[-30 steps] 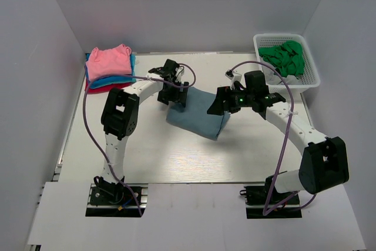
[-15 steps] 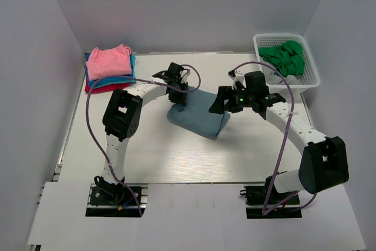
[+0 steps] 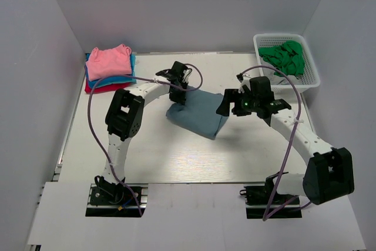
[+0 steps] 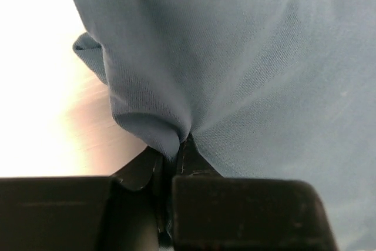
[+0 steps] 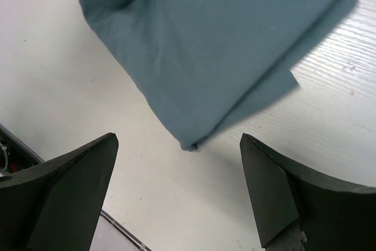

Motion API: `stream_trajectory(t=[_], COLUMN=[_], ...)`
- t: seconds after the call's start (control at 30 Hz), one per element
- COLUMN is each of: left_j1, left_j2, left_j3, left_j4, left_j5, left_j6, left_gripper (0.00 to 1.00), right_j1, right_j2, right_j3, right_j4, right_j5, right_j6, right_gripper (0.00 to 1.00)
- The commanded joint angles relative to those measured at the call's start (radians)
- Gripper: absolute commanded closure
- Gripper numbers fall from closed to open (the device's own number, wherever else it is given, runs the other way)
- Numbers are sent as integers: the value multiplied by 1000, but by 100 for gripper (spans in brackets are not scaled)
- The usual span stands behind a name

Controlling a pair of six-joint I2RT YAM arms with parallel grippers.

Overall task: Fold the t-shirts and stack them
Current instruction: Put the neatly folded tshirt into the corner of the board with the left arm

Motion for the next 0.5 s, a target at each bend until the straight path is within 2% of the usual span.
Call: stream_trajectory(t=[0.0,0.23,0.47], left_j1=[29,38,105], left_j2=[-62,-111,-129], left_j3=[25,163,264], left_j4=[-90,-136,-167], left_j5=[-214,-296,-369], left_j6=[56,151,214], left_gripper=[100,100,100], right_j1=[-9,-13,-17], right_j2=[-72,-136,-214], right_j3=[-20,-57,-77], right_j4=[18,48,59], right_j5=[56,153,279], right_j6=[17,44,70], right_gripper=[10,10,10])
